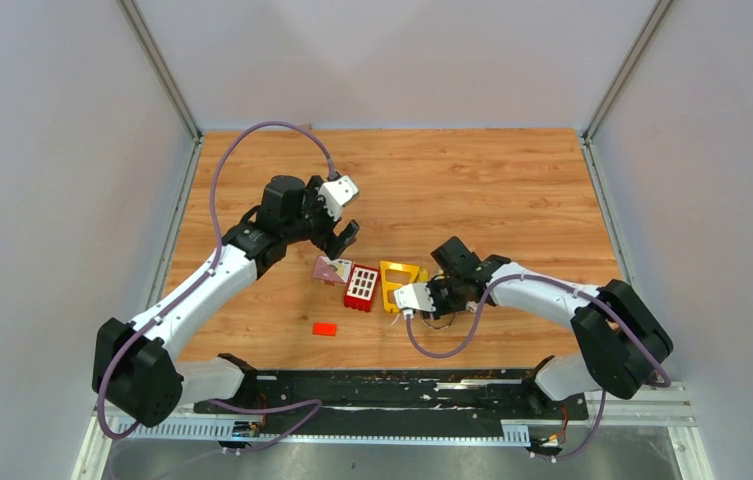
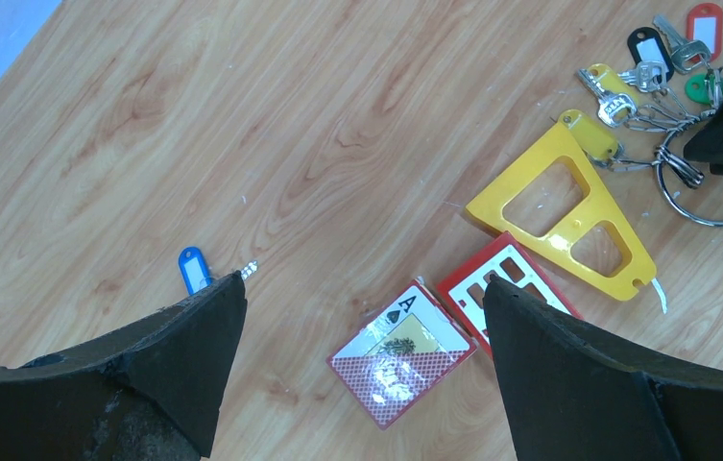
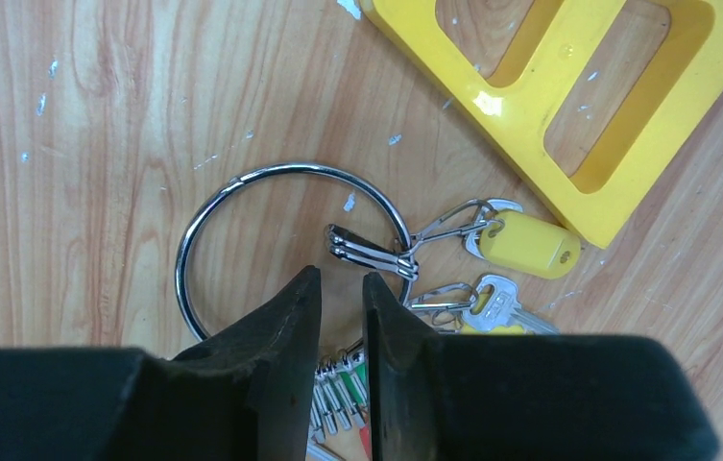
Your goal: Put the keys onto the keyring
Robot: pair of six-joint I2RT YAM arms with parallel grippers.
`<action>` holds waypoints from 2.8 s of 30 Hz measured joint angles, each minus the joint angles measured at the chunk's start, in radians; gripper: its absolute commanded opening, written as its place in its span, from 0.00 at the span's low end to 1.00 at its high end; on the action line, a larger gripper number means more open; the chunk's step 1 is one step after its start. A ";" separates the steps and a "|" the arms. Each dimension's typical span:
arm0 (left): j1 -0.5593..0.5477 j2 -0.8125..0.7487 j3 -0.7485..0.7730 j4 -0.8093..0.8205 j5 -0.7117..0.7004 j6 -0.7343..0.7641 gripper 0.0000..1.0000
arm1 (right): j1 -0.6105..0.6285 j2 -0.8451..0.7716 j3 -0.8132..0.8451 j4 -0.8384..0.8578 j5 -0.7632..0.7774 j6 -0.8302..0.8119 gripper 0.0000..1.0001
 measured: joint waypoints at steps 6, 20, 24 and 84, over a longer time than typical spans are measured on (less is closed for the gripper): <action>0.000 0.000 0.000 0.000 0.000 0.000 0.99 | 0.008 -0.083 -0.025 0.007 0.011 -0.002 0.29; 0.000 0.002 0.000 -0.001 0.000 0.000 0.99 | 0.040 -0.032 -0.025 0.024 0.023 -0.019 0.29; 0.000 0.002 0.000 -0.001 0.001 0.000 0.99 | 0.044 -0.012 -0.022 0.036 0.023 -0.025 0.26; 0.003 -0.005 -0.072 0.002 0.160 0.155 0.92 | -0.027 -0.076 0.055 -0.121 -0.090 0.088 0.23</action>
